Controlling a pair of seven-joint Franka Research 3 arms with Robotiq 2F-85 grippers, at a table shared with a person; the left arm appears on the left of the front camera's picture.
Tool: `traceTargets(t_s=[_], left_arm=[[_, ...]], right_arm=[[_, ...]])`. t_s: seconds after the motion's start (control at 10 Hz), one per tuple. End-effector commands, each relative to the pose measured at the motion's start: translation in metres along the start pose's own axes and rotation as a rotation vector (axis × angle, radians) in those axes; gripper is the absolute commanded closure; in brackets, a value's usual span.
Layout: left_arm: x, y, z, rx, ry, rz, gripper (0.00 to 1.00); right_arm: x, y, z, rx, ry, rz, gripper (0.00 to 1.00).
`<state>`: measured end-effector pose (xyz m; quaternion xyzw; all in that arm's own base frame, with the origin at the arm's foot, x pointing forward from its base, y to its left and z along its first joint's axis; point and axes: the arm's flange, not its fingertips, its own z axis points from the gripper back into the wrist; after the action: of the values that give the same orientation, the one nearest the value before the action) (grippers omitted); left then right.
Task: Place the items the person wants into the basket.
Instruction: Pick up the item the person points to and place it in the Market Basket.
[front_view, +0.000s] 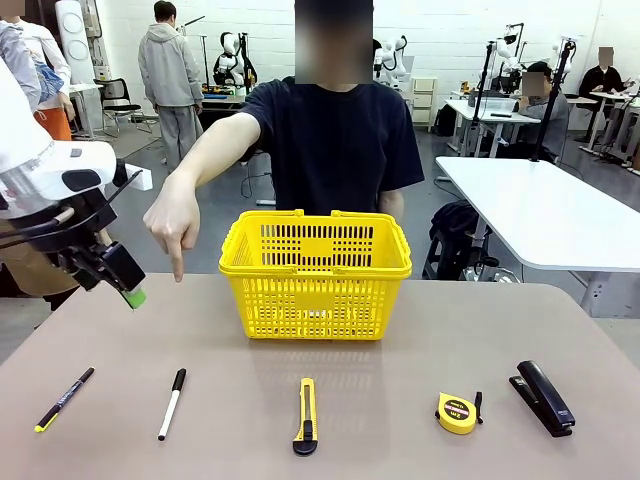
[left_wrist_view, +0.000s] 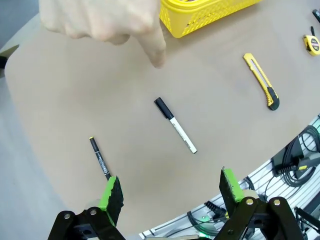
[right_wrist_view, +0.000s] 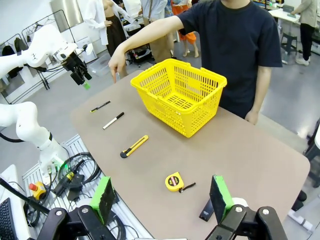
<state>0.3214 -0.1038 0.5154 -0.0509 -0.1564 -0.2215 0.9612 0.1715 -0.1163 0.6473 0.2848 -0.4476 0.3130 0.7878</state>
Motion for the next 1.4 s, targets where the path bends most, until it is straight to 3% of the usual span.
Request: traceTargets(t_s=[0.0,0.2,0.6,1.0,1.3], left_arm=[[-0.009,-0.023,-0.028,0.041,-0.02,0.082,0.0],[-0.011,-0.044,-0.059,0.119,0.017,0.231,0.0],[-0.011,-0.044,-0.103,0.209,0.073,0.404,0.0],[-0.018,-0.02,-0.132,0.107,0.121,0.359,0.0],[-0.022,-0.014,-0.158,0.105,0.174,0.357,0.0]], right_arm=[[-0.001,-0.001,-0.002,0.002,-0.002,-0.001,0.0],[-0.001,-0.001,-0.002,0.002,-0.002,-0.001,0.0],[-0.001,-0.001,-0.002,0.002,-0.002,-0.001,0.0],[-0.001,-0.001,-0.002,0.002,-0.002,-0.001,0.0],[-0.001,-0.001,-0.002,0.002,-0.002,-0.001,0.0]])
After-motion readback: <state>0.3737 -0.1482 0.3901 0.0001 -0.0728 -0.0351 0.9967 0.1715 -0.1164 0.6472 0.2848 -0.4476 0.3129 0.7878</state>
